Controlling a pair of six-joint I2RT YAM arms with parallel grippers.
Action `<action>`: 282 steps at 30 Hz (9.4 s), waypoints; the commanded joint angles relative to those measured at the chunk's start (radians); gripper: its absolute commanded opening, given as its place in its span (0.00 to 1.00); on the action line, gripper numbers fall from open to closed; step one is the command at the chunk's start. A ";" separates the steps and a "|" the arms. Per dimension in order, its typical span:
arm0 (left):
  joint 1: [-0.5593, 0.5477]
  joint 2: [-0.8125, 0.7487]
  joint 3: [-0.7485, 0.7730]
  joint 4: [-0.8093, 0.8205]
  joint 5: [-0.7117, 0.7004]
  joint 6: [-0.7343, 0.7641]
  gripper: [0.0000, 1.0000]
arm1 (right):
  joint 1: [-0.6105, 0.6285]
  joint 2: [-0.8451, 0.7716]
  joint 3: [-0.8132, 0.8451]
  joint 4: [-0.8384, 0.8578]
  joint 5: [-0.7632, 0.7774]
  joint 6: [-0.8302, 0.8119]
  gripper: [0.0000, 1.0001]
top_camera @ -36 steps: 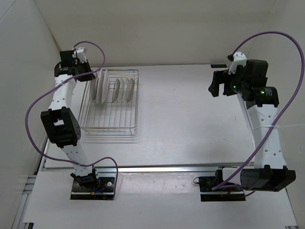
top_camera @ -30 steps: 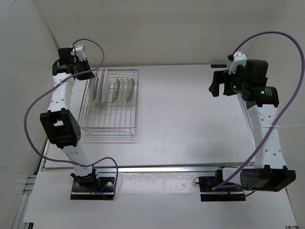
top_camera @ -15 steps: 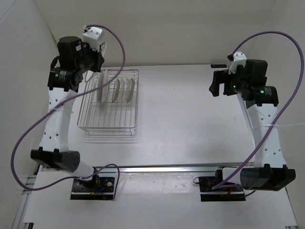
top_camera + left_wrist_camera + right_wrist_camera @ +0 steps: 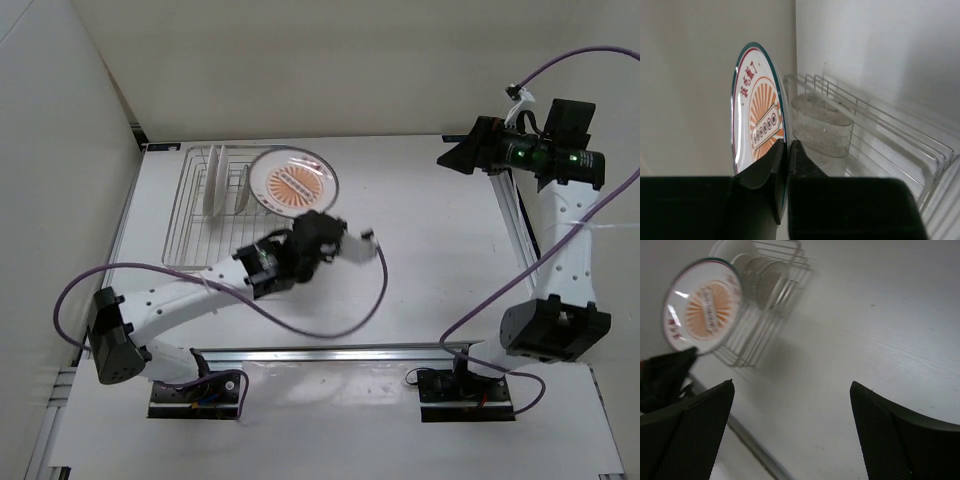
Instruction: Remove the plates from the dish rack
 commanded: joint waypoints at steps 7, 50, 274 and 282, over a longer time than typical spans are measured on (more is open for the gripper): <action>-0.297 -0.059 -0.229 0.507 -0.226 0.446 0.11 | 0.112 0.103 0.051 -0.005 -0.297 -0.041 0.98; -0.169 0.068 0.049 -0.192 -0.179 0.068 1.00 | 0.247 0.305 0.022 0.275 0.343 0.091 0.00; 1.171 0.145 0.264 -0.193 1.002 -0.896 0.99 | 0.306 0.577 0.063 0.199 0.433 -0.011 0.70; 1.169 0.246 0.296 -0.163 1.077 -0.925 0.91 | 0.306 0.515 0.054 0.147 0.424 -0.040 0.71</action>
